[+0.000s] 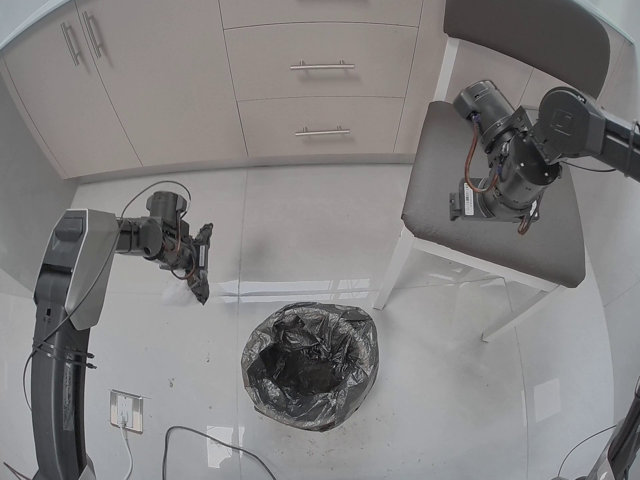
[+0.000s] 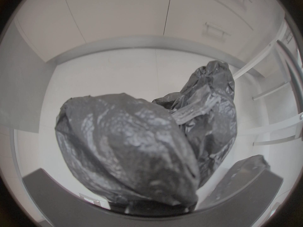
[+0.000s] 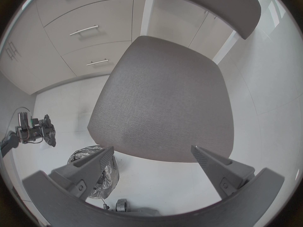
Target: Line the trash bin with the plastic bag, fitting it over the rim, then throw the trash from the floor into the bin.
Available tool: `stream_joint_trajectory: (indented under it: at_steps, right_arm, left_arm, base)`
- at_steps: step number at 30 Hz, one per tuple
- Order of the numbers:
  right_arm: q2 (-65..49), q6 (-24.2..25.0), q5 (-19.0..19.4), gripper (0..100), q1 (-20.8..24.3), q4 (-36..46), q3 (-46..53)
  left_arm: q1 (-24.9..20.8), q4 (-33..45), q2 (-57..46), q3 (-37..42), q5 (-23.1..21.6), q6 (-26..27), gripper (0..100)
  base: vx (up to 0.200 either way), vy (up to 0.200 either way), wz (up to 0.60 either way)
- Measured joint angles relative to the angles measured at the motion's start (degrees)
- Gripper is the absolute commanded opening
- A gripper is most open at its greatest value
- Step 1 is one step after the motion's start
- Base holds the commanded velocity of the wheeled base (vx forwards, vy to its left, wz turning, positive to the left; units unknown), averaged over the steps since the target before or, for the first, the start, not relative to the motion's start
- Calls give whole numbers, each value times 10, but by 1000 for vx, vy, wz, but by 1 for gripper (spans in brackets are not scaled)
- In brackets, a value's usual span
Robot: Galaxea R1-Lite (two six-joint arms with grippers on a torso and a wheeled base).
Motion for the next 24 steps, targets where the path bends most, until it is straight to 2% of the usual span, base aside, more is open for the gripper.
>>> stream_joint_trajectory:
  at_steps: [7,12,17,24]
  right_arm:
    - [-52,-5,4,100,1,33,0]
    - [-88,-6,19,100,4,60,0]
    - [-109,-6,29,100,12,70,0]
    - [-114,-7,33,100,32,69,0]
  left_arm:
    - [-25,68,-108,0,0,-5,0]
    - [-56,119,-179,0,0,-66,0]
    - [-113,162,-241,0,0,-139,0]
    - [-200,174,-319,0,13,-168,0]
  base:
    - [0,0,0]
    - [0,0,0]
    - [0,0,0]
    - [0,0,0]
